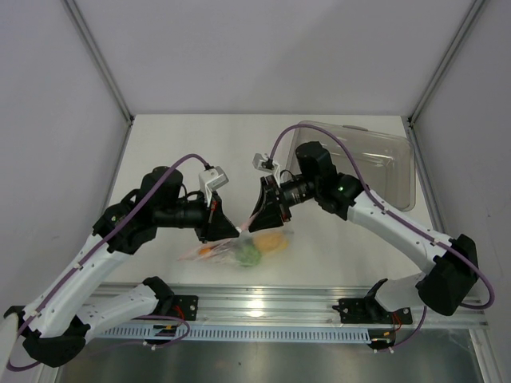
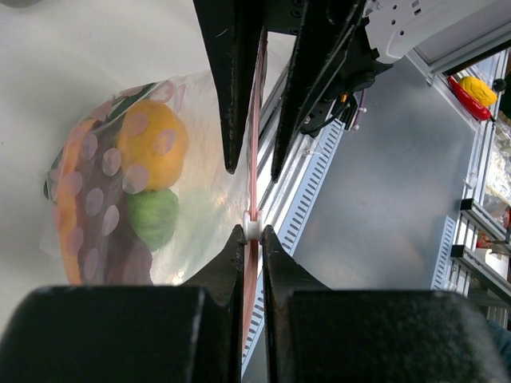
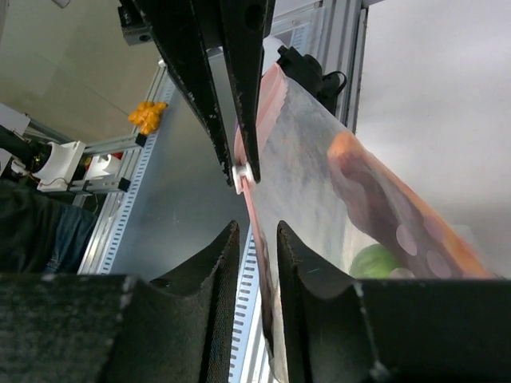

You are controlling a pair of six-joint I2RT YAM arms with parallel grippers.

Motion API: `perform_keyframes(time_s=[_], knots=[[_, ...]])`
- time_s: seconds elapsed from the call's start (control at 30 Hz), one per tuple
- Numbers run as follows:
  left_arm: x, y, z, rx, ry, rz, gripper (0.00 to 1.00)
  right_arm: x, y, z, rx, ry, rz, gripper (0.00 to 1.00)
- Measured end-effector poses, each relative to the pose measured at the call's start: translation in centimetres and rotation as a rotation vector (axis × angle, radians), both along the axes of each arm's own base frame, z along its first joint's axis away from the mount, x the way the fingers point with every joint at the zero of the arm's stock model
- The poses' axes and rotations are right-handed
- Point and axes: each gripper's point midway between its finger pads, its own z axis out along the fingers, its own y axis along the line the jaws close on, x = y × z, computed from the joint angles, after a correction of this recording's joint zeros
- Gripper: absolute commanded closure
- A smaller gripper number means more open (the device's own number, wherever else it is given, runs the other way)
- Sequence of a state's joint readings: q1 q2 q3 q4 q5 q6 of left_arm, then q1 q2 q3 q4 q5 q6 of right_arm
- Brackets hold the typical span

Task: Place the food in the zip-top bag and seal the zipper
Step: Zip the zipper food storage bag at the center of the board.

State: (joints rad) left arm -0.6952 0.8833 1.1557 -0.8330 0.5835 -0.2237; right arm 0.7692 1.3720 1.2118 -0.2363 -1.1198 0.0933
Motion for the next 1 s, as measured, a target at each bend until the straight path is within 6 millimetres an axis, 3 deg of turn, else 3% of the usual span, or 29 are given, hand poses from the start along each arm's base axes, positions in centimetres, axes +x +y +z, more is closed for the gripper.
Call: perform_keyframes(time_s=[0.13, 0.3, 0.43, 0.67, 1.0], knots=[[0.0, 0.0, 0.0, 0.0, 0.0, -0.001, 0.99, 0.2, 0.3, 0.0, -0.01, 0.008, 0.003, 0.76], [0.0, 0.0, 0.0, 0.0, -0.003, -0.005, 1.0, 0.2, 0.4, 0.0, -0.015, 0.007, 0.005, 1.0], [0.0, 0.0, 0.0, 0.003, -0.007, -0.001, 0.99, 0.5, 0.5, -0.1, -0.027, 0.01, -0.019, 1.0], [1.0, 0.5, -0.2, 0.025, -0.045, 0.044, 0.99, 2.7, 0.9, -0.4, -0.073, -0.012, -0.191, 1.0], [1.3, 1.3, 0.2, 0.028, -0.093, 0.085, 0.99, 4.2, -2.1, 0.9, -0.042, -0.084, -0.449, 1.0]])
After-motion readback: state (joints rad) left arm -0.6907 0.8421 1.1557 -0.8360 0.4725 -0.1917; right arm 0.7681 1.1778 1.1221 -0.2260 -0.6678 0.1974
